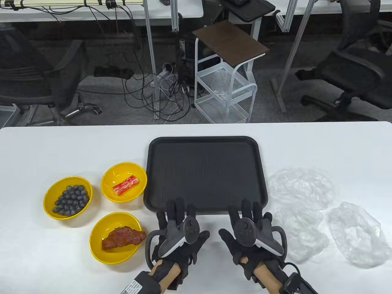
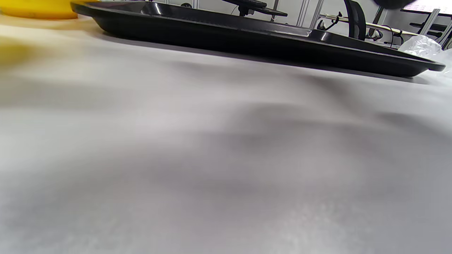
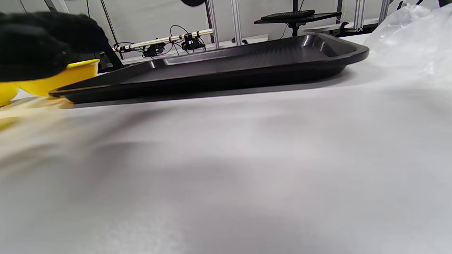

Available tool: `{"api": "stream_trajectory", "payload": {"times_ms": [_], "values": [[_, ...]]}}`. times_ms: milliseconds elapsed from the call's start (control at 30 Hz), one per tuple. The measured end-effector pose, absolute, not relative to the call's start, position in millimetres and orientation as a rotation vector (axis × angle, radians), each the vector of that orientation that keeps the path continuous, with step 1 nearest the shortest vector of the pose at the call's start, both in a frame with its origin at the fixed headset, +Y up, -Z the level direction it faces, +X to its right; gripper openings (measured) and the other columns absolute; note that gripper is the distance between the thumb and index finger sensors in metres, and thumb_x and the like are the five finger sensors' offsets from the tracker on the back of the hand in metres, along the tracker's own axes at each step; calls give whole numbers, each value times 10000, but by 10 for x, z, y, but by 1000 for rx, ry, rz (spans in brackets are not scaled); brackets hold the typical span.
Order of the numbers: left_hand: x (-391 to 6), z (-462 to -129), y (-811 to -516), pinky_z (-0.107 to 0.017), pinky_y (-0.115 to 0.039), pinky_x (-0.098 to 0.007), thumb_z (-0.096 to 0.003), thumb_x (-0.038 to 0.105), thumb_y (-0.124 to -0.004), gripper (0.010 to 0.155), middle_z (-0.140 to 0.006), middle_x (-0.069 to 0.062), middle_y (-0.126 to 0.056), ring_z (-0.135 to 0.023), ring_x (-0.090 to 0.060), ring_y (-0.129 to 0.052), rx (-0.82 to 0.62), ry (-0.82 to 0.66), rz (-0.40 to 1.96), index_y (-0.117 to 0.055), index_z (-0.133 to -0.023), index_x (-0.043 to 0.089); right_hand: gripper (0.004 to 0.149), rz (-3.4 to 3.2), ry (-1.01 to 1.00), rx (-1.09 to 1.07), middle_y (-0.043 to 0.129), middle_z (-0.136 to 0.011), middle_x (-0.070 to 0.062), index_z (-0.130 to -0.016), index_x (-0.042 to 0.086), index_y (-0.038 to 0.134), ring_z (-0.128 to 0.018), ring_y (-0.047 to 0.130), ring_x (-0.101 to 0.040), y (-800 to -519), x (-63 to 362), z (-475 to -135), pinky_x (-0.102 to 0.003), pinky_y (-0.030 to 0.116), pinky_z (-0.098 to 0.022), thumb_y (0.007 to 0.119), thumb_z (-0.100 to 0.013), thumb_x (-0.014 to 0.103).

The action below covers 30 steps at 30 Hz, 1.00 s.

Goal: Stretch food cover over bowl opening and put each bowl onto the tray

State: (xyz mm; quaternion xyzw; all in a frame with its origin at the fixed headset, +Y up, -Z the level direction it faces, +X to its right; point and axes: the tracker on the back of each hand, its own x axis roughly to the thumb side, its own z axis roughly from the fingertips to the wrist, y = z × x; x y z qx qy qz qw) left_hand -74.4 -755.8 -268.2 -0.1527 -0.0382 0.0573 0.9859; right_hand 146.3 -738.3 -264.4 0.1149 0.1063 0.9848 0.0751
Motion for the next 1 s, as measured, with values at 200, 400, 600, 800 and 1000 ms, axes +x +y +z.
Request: {"api": "stream_trajectory", "payload": {"times_ms": [200, 400, 600, 800, 1000], "values": [[-762, -2680, -7555, -793, -40, -562, -422, 821, -499, 933, -1229, -15, 43, -1143, -320, 67, -325, -70, 127, -120, -1144, 367, 876, 2952, 312, 343, 21, -1144, -230, -1164, 211, 169, -970, -17, -556, -7375, 1471, -2641, -741, 129, -584, 449, -493, 699], [-756, -2688, -7554, -791, -35, -562, -422, 820, -498, 931, -1228, -12, 49, -1143, -310, 74, -332, -74, 123, -117, -1142, 369, 878, 2946, 315, 324, 19, -1143, -231, -1163, 210, 168, -969, -22, -554, -7374, 1490, -2649, -740, 126, -585, 455, -492, 699], [-754, -2697, -7555, -775, 15, -559, -419, 832, -485, 936, -1207, 5, 108, -1120, -293, 136, -363, -86, 120, -78, -1133, 386, 879, 2954, 309, 341, 26, -1145, -230, -1162, 209, 172, -970, -11, -557, -7389, 1469, -2650, -740, 131, -587, 458, -491, 699], [-751, -2699, -7551, -759, 46, -552, -407, 851, -462, 950, -1173, 27, 168, -1088, -261, 199, -364, -89, 121, -36, -1120, 390, 878, 2954, 317, 342, 27, -1145, -231, -1162, 209, 176, -970, -10, -556, -7393, 1475, -2641, -739, 131, -587, 461, -491, 698], [-783, -2721, -7495, -756, 53, -550, -396, 862, -444, 971, -1151, 34, 189, -1070, -247, 226, -387, -88, 157, -1, -1103, 367, 881, 2951, 324, 337, 30, -1144, -234, -1163, 207, 179, -970, -11, -555, -7387, 1500, -2629, -738, 131, -587, 465, -489, 698]]}}
